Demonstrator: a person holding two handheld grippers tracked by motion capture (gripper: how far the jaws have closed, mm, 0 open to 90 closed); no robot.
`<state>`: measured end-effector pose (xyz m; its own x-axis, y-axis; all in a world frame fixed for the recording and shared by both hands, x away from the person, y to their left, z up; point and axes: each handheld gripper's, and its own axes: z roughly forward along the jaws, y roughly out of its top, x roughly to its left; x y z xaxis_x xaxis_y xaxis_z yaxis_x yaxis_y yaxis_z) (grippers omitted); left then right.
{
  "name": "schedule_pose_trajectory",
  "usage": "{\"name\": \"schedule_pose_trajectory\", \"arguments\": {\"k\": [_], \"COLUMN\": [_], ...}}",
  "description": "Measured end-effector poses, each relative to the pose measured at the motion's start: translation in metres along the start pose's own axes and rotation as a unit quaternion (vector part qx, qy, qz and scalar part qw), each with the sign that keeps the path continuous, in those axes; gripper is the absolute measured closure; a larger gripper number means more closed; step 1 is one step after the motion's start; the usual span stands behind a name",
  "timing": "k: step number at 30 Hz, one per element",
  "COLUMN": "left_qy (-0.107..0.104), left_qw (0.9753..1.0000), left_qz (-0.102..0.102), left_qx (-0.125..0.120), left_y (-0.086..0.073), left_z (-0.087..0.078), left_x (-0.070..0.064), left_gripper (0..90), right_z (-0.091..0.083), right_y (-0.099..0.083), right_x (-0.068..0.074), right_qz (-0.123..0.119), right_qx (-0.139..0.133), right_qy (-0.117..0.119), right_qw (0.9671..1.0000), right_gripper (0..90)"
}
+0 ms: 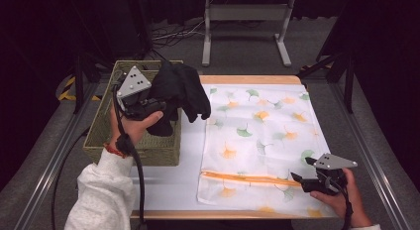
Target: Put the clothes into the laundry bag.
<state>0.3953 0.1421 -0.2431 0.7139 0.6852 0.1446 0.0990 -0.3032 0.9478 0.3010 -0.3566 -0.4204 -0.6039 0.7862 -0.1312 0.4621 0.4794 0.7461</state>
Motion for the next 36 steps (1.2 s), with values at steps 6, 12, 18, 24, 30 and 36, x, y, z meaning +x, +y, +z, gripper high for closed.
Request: {"name": "schedule_pose_trajectory", "arguments": {"k": [6, 12, 18, 24, 30, 36], "left_qy": [-0.03, -0.054, -0.076, -0.098, -0.119, -0.138], "left_qw": [0.9995, 0.9985, 0.9971, 0.9949, 0.9921, 0.9896], "left_qz": [0.005, 0.013, 0.011, 0.021, 0.036, 0.034], "left_qx": [0.001, 0.008, 0.004, 0.007, 0.016, 0.021], "left_y": [0.004, 0.003, -0.001, -0.006, -0.012, -0.019], "left_z": [0.015, 0.026, 0.028, 0.025, 0.023, 0.016], "left_x": [-0.018, -0.032, -0.043, -0.058, -0.073, -0.082], "left_gripper": [62.2, 62.2, 62.2, 62.1, 62.1, 62.1], "right_z": [0.0, 0.0, 0.0, 0.001, 0.003, 0.004], "right_y": [0.0, 0.0, -0.001, 0.001, 0.003, 0.003], "right_x": [0.0, 0.0, 0.0, 0.003, 0.006, 0.007], "right_qz": [0.0, -0.001, -0.001, -0.007, -0.013, -0.015], "right_qx": [-0.001, 0.003, 0.002, 0.004, 0.008, 0.009], "right_qy": [0.001, 0.001, 0.002, 0.006, 0.008, 0.009], "right_qw": [1.0, 1.0, 1.0, 1.0, 0.9998, 0.9998], "right_gripper": [25.1, 24.9, 25.2, 25.5, 25.6, 25.7]}}
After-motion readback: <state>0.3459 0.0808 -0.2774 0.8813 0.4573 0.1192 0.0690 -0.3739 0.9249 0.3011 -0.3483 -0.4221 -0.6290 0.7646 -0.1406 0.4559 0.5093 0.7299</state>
